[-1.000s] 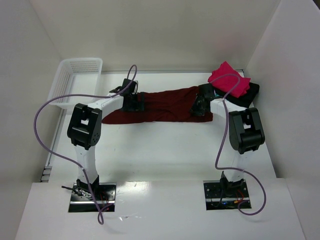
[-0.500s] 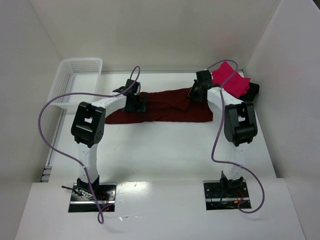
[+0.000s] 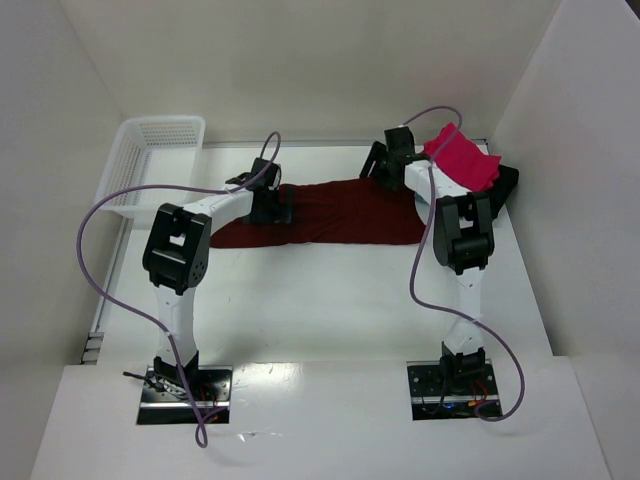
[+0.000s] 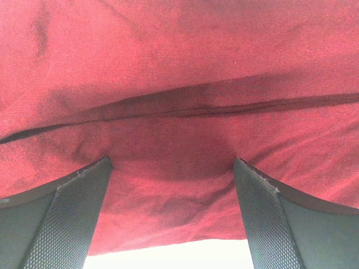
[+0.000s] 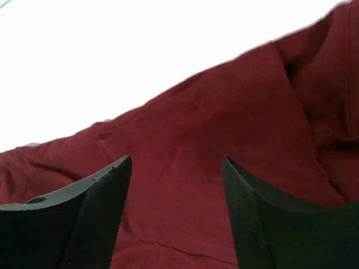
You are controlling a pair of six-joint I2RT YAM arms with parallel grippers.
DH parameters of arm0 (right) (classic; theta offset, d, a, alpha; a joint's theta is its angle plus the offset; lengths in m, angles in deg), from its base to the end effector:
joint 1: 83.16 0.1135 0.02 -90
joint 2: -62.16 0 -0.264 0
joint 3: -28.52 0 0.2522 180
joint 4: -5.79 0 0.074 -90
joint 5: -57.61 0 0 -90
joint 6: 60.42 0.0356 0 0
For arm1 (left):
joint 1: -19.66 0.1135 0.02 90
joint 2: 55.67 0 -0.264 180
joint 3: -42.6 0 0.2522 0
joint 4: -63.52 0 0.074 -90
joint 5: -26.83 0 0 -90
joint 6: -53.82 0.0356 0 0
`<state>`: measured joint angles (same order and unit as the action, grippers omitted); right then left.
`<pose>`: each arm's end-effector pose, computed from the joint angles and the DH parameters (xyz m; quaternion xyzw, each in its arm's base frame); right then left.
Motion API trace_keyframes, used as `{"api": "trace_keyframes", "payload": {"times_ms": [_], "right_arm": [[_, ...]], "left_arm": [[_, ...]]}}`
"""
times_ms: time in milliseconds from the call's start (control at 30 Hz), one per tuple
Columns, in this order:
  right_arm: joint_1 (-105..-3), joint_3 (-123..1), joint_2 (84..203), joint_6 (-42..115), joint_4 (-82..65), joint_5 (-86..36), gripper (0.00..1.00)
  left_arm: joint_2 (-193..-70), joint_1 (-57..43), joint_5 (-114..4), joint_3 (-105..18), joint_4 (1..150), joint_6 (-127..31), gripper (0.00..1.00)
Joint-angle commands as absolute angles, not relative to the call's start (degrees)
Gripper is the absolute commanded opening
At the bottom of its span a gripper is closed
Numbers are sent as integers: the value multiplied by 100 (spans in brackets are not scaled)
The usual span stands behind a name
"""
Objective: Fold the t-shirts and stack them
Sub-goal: Fold the other side of the tshirt into a rectangle, then rotate the tshirt 90 degrees
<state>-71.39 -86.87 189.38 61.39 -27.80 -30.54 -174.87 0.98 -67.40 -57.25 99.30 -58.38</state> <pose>0.4926 0.1038 0.1940 0.1549 0.9121 0.1546 0.3466 0.4265 -0.1414 0.1705 -0.0403 0.9526 -0.0716 0.2929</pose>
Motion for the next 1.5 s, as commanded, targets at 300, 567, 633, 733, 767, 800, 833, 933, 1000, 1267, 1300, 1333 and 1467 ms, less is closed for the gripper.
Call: {"api": "trace_keyframes", "payload": {"times_ms": [300, 567, 633, 733, 767, 800, 833, 933, 1000, 1267, 1300, 1333, 1467], "right_arm": [[-7086, -6488, 16324, 6184, -2098, -3016, 91], [-7086, -5342, 15235, 6289, -2028, -2817, 97], [-7086, -5257, 15096, 6289, -2105, -2842, 98], [-7086, -5204, 14922, 6259, -2203, -2900, 99], [-7086, -5178, 14882, 6220, -2229, -2940, 100], [-7086, -5142, 14858, 6219, -2265, -2940, 100], [-7086, -5142, 14801, 6219, -2288, -2940, 100], [-7086, -5142, 14749, 6219, -2388, -2959, 100], [-7086, -5142, 14715, 6219, -2406, -2993, 100], [-7139, -5109, 14629, 6219, -2441, -2940, 100], [-7139, -5090, 14609, 6219, -2441, -2940, 100], [-7139, -5089, 14609, 6219, -2441, -2940, 100], [-7139, -4998, 14693, 6219, -2441, -2940, 100]], "left_arm": [[-16545, 76, -6721, -6318, 10260, -4085, 98], [-16345, 76, -6824, -5771, 9697, -1844, 97], [-16621, 76, -6689, -5747, 9722, -1546, 97], [-17019, 156, -6313, -5951, 9968, -1386, 97], [-17180, 220, -6191, -6063, 10048, -1386, 97], [-17346, 261, -6103, -6150, 10049, -1386, 97], [-17464, 280, -6045, -6190, 10075, -1337, 97], [-17723, 394, -5835, -6419, 10251, -1145, 97], [-17872, 498, -5489, -6538, 10373, -1052, 97], [-18206, 577, -5253, -6793, 11099, -1195, 97], [-18206, 577, -5253, -6763, 11159, -1258, 97], [-18161, 577, -5253, -6686, 11236, -1388, 97], [-17872, 516, -5000, -6401, 11503, -2050, 98]]}}
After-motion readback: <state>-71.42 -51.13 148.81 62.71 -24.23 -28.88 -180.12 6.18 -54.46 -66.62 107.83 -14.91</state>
